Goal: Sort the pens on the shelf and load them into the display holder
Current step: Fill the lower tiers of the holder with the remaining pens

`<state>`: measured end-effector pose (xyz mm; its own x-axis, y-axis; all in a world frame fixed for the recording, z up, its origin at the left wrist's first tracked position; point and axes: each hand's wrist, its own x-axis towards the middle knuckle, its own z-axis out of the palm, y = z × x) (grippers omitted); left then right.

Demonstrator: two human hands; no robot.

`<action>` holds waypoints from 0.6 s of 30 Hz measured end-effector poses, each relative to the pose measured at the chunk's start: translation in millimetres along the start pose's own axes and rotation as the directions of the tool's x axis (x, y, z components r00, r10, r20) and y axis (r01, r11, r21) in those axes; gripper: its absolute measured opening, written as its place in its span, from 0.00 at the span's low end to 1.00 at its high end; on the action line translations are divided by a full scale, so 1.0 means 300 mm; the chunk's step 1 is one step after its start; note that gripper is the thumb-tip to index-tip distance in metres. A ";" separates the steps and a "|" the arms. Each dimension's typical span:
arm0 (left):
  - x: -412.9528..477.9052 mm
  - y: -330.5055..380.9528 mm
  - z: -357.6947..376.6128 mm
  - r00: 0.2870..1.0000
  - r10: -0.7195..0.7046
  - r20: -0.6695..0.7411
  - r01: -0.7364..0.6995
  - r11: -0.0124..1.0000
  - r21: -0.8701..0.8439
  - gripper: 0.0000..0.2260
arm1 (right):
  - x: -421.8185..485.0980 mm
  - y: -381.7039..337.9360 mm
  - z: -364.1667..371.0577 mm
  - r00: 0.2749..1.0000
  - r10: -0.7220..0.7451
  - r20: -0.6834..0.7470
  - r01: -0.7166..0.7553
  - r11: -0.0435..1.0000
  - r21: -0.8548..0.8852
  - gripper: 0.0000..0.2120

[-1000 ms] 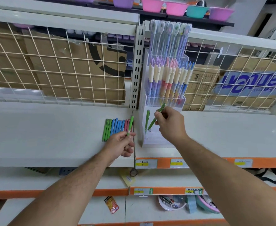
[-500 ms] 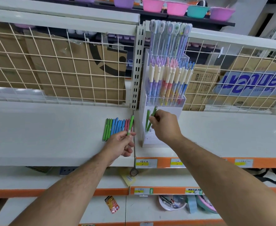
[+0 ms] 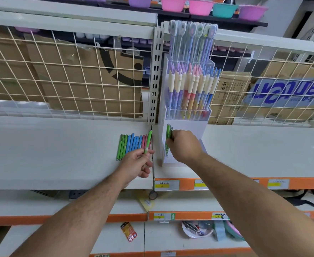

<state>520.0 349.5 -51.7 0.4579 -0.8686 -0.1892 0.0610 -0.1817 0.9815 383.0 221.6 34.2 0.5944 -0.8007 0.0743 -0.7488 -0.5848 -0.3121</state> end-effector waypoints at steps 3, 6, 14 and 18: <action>0.001 -0.001 0.000 1.000 -0.002 -0.002 0.002 1.000 -0.003 0.11 | 0.009 -0.007 -0.008 1.000 0.000 0.025 0.000 1.000 -0.026 0.13; 0.002 0.000 0.000 1.000 -0.002 -0.006 0.002 1.000 -0.009 0.10 | 0.014 -0.012 -0.014 0.999 -0.004 0.041 0.006 0.999 -0.047 0.11; -0.002 0.004 0.000 1.000 0.001 0.001 -0.001 1.000 -0.010 0.09 | 0.012 -0.005 -0.014 0.996 -0.078 0.037 0.082 0.986 -0.143 0.11; -0.002 0.004 0.002 1.000 -0.001 -0.001 0.001 1.000 -0.018 0.09 | 0.007 -0.009 -0.005 0.993 -0.122 0.007 0.121 0.977 -0.178 0.12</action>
<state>519.4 349.6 -50.4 0.4590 -0.8678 -0.1903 0.0770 -0.1745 0.9816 385.9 221.3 36.6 0.6832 -0.7227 0.1050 -0.7115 -0.6911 -0.1272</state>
